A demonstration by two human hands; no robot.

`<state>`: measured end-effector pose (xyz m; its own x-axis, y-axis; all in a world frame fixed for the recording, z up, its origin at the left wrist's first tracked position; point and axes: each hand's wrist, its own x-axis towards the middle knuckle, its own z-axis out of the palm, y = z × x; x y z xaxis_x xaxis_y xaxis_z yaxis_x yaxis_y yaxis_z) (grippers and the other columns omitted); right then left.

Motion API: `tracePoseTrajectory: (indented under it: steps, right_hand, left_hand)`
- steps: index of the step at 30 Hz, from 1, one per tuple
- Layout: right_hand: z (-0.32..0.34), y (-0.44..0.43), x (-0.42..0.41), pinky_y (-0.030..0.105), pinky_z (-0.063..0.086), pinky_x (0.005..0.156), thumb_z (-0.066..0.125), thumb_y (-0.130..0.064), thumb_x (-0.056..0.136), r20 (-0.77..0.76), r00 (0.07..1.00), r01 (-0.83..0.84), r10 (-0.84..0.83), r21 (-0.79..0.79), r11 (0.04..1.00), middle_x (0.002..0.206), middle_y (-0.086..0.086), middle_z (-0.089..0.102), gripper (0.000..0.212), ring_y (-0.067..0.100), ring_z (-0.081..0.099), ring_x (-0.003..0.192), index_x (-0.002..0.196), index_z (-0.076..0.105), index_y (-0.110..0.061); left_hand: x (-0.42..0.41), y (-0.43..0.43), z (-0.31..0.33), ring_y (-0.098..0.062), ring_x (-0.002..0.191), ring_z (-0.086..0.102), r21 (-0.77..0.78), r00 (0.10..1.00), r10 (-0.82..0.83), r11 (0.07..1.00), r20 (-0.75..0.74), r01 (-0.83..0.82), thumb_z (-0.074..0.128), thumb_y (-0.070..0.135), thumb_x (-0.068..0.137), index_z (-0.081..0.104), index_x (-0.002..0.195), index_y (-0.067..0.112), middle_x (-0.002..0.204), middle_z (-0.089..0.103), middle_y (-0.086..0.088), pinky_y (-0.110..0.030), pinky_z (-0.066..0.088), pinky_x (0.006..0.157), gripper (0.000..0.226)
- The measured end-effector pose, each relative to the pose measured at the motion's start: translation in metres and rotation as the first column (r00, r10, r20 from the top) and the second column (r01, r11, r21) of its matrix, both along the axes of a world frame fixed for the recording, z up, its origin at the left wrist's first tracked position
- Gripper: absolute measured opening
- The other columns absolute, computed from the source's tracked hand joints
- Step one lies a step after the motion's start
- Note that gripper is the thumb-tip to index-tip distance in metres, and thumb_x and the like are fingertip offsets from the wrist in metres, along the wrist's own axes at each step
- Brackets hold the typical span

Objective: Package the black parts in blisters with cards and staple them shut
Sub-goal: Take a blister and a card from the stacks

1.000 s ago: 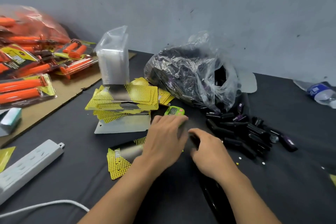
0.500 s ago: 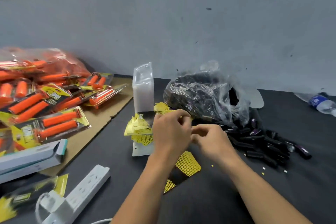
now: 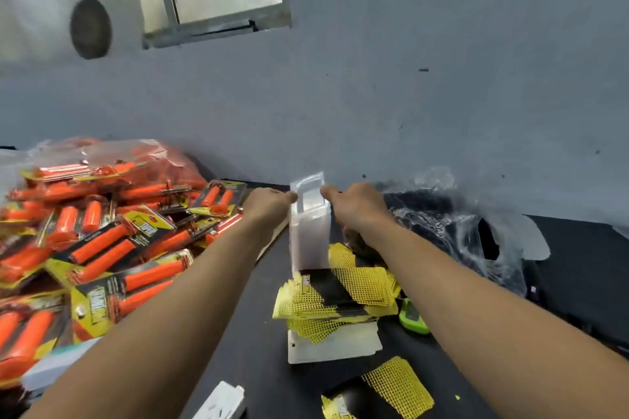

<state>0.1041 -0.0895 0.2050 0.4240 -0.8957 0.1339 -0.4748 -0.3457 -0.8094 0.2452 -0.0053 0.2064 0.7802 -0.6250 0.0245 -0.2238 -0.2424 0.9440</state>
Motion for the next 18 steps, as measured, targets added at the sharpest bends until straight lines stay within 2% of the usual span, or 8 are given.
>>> tracePoseTrajectory:
  steps: [2, 4, 8, 11, 13, 15, 17, 18]
  right_hand:
    - [0.0, -0.009, 0.015, 0.036, 0.048, 0.069, 0.059, -0.066, 0.09, -0.138, 0.99, -0.037, 0.029, -0.059, 0.998, 0.09, 0.006, 0.064, 0.056, 0.03, 0.065, 0.089, 0.089, 0.061, -0.011]
    - [-0.004, -0.014, 0.025, 0.036, 0.049, 0.071, 0.061, -0.06, 0.09, -0.24, 0.97, -0.066, 0.042, -0.094, 0.993, 0.095, 0.01, 0.067, 0.049, 0.031, 0.066, 0.091, 0.091, 0.062, -0.011]
    - [-0.005, -0.021, 0.03, 0.034, 0.046, 0.064, 0.062, -0.044, 0.09, -0.167, 0.986, -0.042, 0.026, -0.095, 0.995, 0.084, 0.011, 0.068, 0.034, 0.034, 0.068, 0.083, 0.074, 0.059, -0.014]
    - [0.002, -0.022, 0.027, 0.028, 0.035, 0.052, 0.06, -0.037, 0.092, -0.137, 0.99, -0.03, 0.012, -0.131, 0.991, 0.072, 0.008, 0.061, 0.036, 0.032, 0.061, 0.071, 0.066, 0.055, -0.013]
    - [0.008, -0.021, 0.023, 0.028, 0.029, 0.05, 0.057, -0.035, 0.094, -0.148, 0.989, -0.031, 0.007, -0.164, 0.986, 0.072, 0.009, 0.058, 0.039, 0.031, 0.058, 0.071, 0.063, 0.05, -0.014]
    - [0.011, -0.019, 0.019, 0.03, 0.034, 0.055, 0.053, -0.032, 0.098, -0.19, 0.982, -0.059, 0.018, -0.21, 0.976, 0.076, 0.01, 0.058, 0.041, 0.035, 0.06, 0.077, 0.061, 0.048, -0.014]
    - [0.01, -0.017, 0.016, 0.032, 0.037, 0.062, 0.051, -0.032, 0.098, -0.203, 0.979, -0.061, 0.013, -0.232, 0.971, 0.08, 0.013, 0.058, 0.04, 0.035, 0.059, 0.079, 0.062, 0.044, -0.015]
    - [0.008, -0.016, 0.015, 0.032, 0.036, 0.061, 0.052, -0.034, 0.096, -0.182, 0.983, -0.046, 0.003, -0.234, 0.971, 0.079, 0.013, 0.057, 0.04, 0.033, 0.056, 0.076, 0.062, 0.043, -0.015]
  left_hand:
    - [0.003, -0.007, -0.007, -0.018, 0.093, 0.067, 0.061, 0.996, -0.012, 0.998, 0.09, 0.006, 0.08, 0.021, 0.089, 0.077, 0.114, 0.008, 0.116, 0.073, -0.006, -0.032, 0.053, 0.087, 0.028]
    - [0.003, -0.011, -0.012, -0.012, 0.085, 0.064, 0.078, 0.986, 0.013, 0.997, 0.167, -0.027, 0.083, 0.021, 0.086, 0.079, 0.109, 0.014, 0.11, 0.074, -0.002, -0.028, 0.051, 0.075, 0.025]
    - [-0.002, -0.008, -0.013, -0.019, 0.095, 0.07, 0.036, 0.965, 0.096, 0.994, 0.242, -0.107, 0.082, 0.023, 0.085, 0.081, 0.101, 0.02, 0.105, 0.077, 0.001, -0.042, 0.06, 0.088, 0.016]
    - [-0.004, -0.006, -0.006, -0.012, 0.085, 0.069, -0.079, 0.951, 0.153, 0.988, 0.267, -0.136, 0.083, 0.022, 0.084, 0.082, 0.098, 0.02, 0.098, 0.078, 0.003, -0.029, 0.056, 0.07, 0.015]
    - [-0.005, -0.006, 0.004, -0.014, 0.083, 0.07, -0.157, 0.966, 0.18, 0.976, 0.187, -0.151, 0.084, 0.017, 0.082, 0.082, 0.092, 0.019, 0.092, 0.078, 0.001, -0.029, 0.056, 0.069, 0.011]
    - [-0.006, -0.006, 0.013, -0.019, 0.081, 0.072, -0.195, 0.986, 0.158, 0.97, 0.053, -0.145, 0.084, 0.013, 0.079, 0.08, 0.079, 0.019, 0.082, 0.078, -0.001, -0.039, 0.062, 0.081, 0.008]
    - [-0.009, -0.007, 0.02, -0.019, 0.073, 0.072, -0.19, 0.991, 0.133, 0.974, 0.028, -0.126, 0.083, 0.012, 0.077, 0.079, 0.069, 0.018, 0.071, 0.077, 0.0, -0.04, 0.063, 0.083, 0.011]
    - [-0.01, -0.007, 0.021, -0.018, 0.069, 0.071, -0.188, 0.991, 0.127, 0.975, 0.043, -0.117, 0.081, 0.012, 0.076, 0.079, 0.067, 0.018, 0.067, 0.076, 0.001, -0.038, 0.063, 0.082, 0.011]
